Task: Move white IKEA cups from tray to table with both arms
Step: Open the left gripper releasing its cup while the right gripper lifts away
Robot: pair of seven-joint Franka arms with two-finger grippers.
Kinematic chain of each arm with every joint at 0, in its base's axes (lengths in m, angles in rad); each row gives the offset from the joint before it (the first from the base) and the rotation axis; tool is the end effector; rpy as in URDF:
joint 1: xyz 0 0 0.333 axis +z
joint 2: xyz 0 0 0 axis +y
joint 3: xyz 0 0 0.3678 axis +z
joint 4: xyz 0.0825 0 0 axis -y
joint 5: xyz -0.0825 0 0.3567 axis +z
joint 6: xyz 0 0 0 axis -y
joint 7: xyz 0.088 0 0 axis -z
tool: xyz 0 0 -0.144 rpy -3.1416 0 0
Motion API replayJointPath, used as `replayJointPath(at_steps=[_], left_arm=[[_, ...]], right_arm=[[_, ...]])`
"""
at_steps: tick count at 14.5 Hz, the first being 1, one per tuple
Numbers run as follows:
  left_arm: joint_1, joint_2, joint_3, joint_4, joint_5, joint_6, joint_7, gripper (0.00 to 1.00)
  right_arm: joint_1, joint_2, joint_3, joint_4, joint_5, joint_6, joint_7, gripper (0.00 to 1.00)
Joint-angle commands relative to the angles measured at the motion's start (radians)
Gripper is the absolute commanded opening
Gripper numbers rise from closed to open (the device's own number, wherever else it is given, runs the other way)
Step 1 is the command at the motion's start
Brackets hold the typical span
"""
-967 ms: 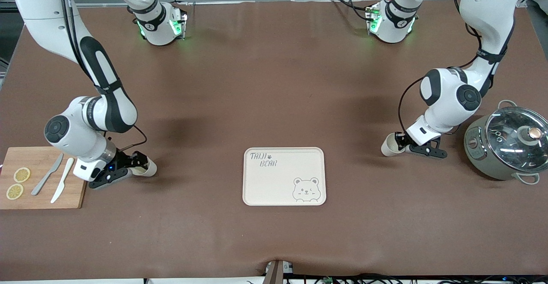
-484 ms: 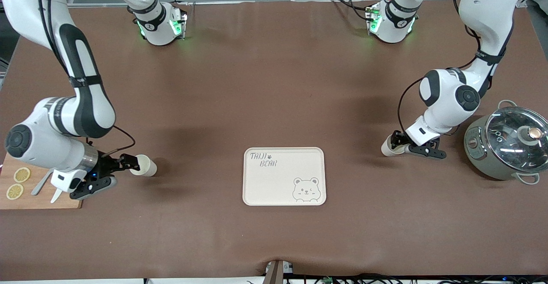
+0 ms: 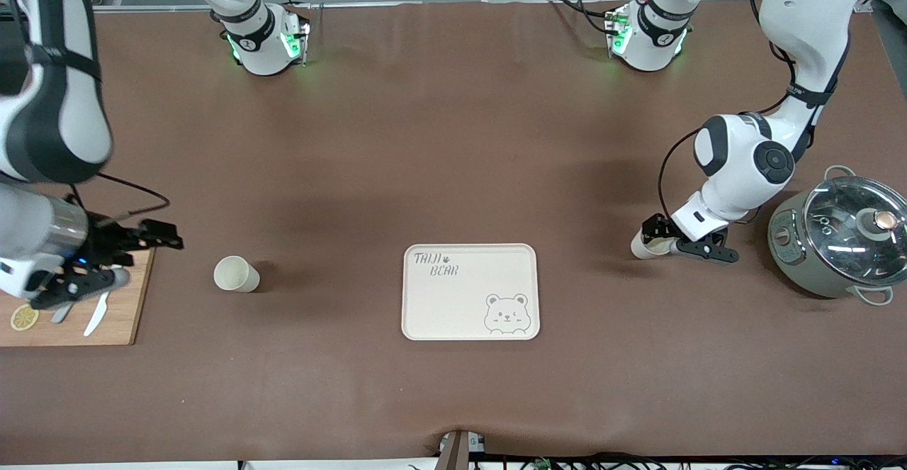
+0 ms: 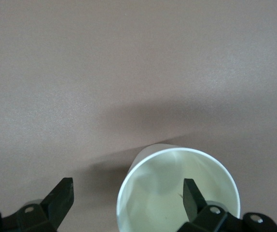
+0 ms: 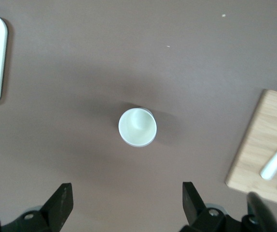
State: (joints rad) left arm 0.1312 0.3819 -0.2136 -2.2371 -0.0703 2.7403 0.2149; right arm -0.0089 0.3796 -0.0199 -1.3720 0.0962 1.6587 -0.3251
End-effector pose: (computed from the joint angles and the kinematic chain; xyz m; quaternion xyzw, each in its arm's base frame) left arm 0.5669 -0.0433 0.2479 0.9908 -0.1065 0.0671 0.0504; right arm 0.6531 -0.0035 0.5101 -0.9879 -0.1415 0.0379 0.0514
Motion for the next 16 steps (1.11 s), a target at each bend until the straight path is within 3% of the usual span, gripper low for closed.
replayJointPath(at_steps=[1,5,8,13,16], left_arm=[[-0.002,-0.043,0.006,-0.016,-0.026,-0.043,0.035,1.0],[-0.001,-0.092,0.013,-0.006,-0.026,-0.073,0.032,1.0],[-0.005,-0.153,0.042,0.045,-0.029,-0.192,0.023,1.0],[-0.054,-0.21,0.128,0.279,-0.029,-0.583,-0.017,1.0],[-0.09,-0.216,0.169,0.417,-0.022,-0.741,-0.072,1.0]], right_arm=[[-0.02,-0.065,-0.02,0.03,-0.015,-0.054,0.015,1.0],[-0.016,-0.14,-0.034,0.036,-0.081,-0.102,0.083,1.0],[0.0,-0.151,-0.029,0.041,-0.087,-0.108,0.15,1.0],[0.01,-0.157,-0.029,0.041,-0.087,-0.131,0.15,1.0],[0.01,-0.169,-0.026,0.039,-0.087,-0.131,0.152,1.0]])
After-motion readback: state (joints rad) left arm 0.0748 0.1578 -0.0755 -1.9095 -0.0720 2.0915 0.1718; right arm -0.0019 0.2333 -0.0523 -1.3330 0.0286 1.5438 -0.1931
